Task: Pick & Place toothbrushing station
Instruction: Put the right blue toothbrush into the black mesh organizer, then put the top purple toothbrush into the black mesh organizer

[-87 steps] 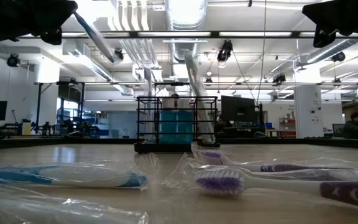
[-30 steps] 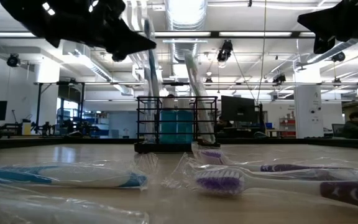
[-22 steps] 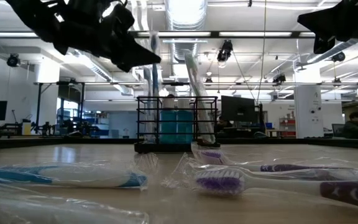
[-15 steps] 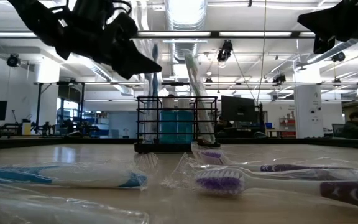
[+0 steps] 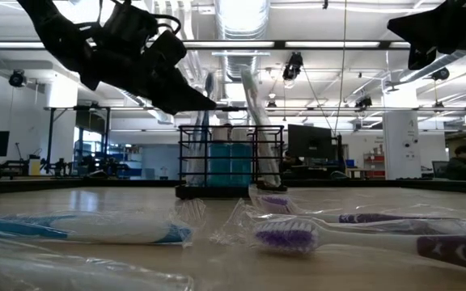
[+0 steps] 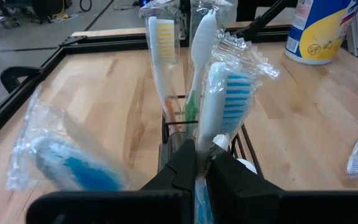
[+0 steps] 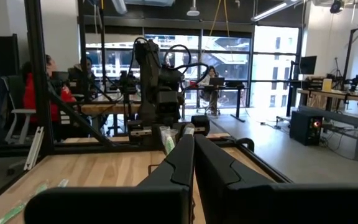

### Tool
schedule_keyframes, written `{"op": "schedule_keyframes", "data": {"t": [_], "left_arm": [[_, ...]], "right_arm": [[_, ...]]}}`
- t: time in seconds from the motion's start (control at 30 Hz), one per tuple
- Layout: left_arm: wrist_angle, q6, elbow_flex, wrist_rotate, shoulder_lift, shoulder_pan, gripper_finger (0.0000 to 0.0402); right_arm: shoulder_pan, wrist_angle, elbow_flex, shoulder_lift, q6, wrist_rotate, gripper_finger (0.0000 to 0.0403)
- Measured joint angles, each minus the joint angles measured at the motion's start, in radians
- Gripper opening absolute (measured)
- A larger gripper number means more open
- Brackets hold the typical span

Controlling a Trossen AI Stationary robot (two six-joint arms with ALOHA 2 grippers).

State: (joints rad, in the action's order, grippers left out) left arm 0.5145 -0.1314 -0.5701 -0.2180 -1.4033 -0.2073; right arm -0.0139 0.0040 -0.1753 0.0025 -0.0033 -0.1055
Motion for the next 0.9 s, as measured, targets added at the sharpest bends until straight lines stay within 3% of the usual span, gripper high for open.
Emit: {"op": "schedule_keyframes", "data": {"t": [0.27,0.9], "left_arm": [[-0.035,0.028,0.002,-0.006,0.019,0.002,0.0058],[-0.087,0.059,0.001,-0.027,0.108,0.002,0.0253]], "right_arm": [[0.0,0.0,0.0,0.0,0.001,0.0,0.0008],[0.0,-0.003,0.0,0.0,0.0,0.0,0.0008]]}}
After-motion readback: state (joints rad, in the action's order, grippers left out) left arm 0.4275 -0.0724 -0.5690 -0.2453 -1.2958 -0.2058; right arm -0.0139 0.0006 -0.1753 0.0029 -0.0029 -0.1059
